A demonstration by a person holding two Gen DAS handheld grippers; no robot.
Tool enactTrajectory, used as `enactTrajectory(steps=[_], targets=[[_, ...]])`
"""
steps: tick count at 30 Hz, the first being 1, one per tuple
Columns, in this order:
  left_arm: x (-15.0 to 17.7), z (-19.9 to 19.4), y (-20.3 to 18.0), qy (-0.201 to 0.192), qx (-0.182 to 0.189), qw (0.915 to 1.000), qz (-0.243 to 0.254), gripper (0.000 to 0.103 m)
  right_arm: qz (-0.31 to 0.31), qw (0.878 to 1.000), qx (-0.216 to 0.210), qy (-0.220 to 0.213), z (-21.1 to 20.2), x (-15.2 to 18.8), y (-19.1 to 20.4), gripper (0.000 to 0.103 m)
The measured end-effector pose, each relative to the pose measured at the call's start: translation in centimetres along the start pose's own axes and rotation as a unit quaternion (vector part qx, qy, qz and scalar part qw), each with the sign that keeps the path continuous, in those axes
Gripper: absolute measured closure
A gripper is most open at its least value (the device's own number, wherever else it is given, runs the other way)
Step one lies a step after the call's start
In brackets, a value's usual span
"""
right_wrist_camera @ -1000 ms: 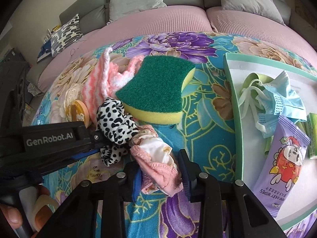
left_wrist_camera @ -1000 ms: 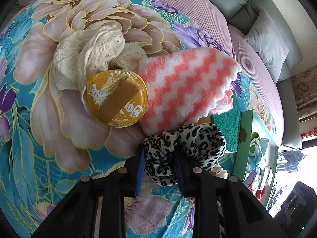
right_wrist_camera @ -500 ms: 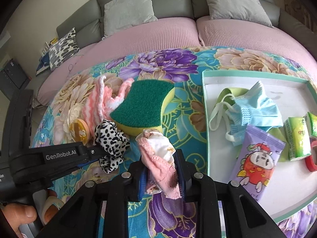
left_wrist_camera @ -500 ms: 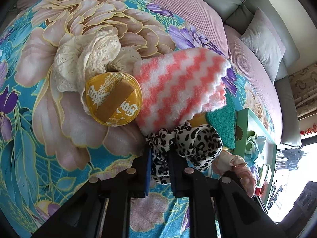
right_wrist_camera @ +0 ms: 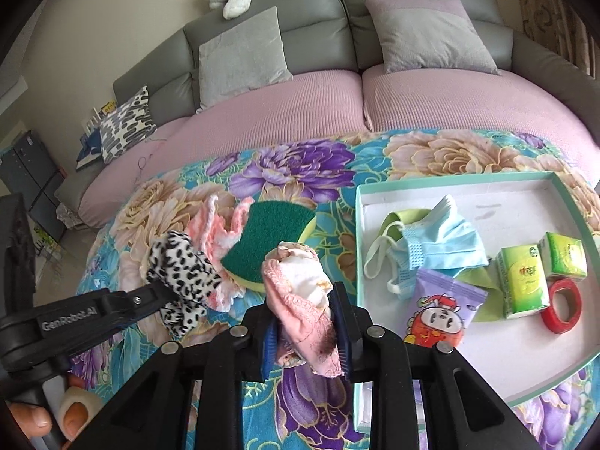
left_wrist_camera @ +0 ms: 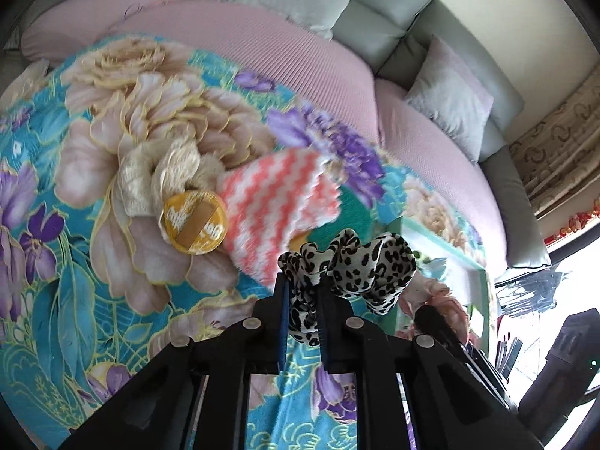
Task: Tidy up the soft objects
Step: 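Carry the leopard scrunchie and pink sock into the tray and release both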
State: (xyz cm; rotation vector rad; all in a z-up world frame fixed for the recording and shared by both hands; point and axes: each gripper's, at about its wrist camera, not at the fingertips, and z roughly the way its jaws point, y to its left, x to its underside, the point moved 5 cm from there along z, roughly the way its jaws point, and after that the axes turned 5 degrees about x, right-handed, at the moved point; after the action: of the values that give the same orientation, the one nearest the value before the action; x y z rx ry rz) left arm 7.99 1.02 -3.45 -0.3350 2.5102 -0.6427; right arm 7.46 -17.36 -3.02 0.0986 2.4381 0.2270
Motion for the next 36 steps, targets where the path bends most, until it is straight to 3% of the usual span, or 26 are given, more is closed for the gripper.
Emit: enactTrajectory(steps=[5,10,16,22,30,36], targets=[[-0.2,-0.3,-2.5,-0.013,0.017,0.9993,0.031,0.09,0.014,0.999,0.02,-0.022,-1.7,-1.0,-2.0,0.076],[0.0,-0.2,-4.6,-0.022,0.029,0.9975,0.06,0.09,0.06,0.996,0.052,-0.031,-2.8,-1.5,-6.8,0.076],[1.1,1.0,-7.7,-0.013,0.041,0.9936,0.104,0.09,0.115,0.986,0.113,-0.038,-4.4,-1.5,-13.0,0.076],[2.7,2.6,-11.4,-0.004,0.058,0.9851,0.162,0.089,0.162,0.975,0.143,-0.043,-5.6,-1.2,-17.6,0.076],[4.6,5.1,-15.8,0.003,0.083,0.9713,0.223,0.089,0.163,0.973,0.142,-0.076,-5.2,-3.0,-19.0,0.076],[5.4,7.7,-17.5,0.013,0.079,0.9657,0.247,0.089,0.155,0.976,0.136,-0.069,-3.0,-3.5,-19.2,0.076]])
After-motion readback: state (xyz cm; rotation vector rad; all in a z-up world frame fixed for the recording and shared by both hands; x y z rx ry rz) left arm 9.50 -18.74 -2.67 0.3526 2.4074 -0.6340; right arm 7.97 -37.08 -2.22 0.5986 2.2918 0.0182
